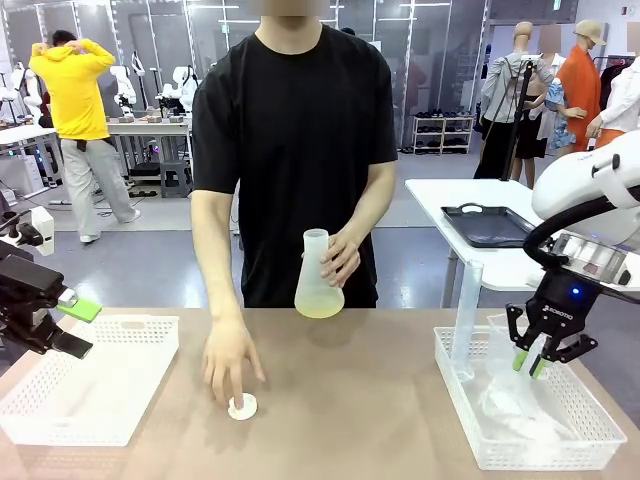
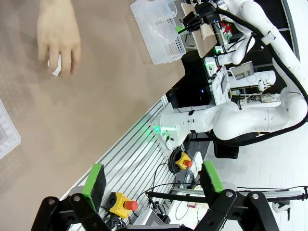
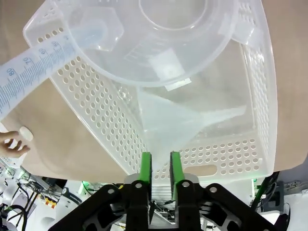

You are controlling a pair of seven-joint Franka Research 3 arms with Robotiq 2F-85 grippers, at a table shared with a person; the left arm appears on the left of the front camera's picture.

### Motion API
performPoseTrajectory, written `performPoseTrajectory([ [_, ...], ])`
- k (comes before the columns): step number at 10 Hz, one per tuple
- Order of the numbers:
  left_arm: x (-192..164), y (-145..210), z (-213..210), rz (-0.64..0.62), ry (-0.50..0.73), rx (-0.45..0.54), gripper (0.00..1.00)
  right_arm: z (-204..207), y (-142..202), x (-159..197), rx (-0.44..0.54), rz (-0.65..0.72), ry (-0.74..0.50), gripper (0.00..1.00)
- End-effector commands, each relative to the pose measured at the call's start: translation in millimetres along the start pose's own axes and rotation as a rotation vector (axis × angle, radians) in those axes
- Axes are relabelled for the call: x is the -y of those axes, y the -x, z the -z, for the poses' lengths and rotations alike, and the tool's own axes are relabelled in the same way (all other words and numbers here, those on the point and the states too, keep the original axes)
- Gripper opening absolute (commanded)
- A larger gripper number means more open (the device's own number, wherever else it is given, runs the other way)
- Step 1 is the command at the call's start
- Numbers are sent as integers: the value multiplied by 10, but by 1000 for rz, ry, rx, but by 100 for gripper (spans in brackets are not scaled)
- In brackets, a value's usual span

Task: Prepare the solutions needed for the experiment.
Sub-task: Once the solution is in the Big flask , pick up the Plastic Funnel and place it back into the right Organizing basket, then when the human places the Big flask in the center of the table, pick up the Big flask and place it in the left Organizing basket.

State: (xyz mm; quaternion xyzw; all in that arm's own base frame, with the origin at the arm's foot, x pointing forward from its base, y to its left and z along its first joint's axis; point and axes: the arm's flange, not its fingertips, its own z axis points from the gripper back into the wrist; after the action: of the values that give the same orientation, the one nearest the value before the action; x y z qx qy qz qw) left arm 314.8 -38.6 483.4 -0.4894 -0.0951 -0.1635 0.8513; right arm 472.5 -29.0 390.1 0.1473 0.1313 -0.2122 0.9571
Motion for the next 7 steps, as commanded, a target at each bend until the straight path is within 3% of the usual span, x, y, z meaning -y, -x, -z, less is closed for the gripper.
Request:
performPoseTrajectory([
  [1,12,-27,17,20,27,12,100,-8,-17,-3,-1,-11,0,15],
  [7,12,-27,17,20,27,12,100,-8,-17,-3,-1,-11,0,15],
])
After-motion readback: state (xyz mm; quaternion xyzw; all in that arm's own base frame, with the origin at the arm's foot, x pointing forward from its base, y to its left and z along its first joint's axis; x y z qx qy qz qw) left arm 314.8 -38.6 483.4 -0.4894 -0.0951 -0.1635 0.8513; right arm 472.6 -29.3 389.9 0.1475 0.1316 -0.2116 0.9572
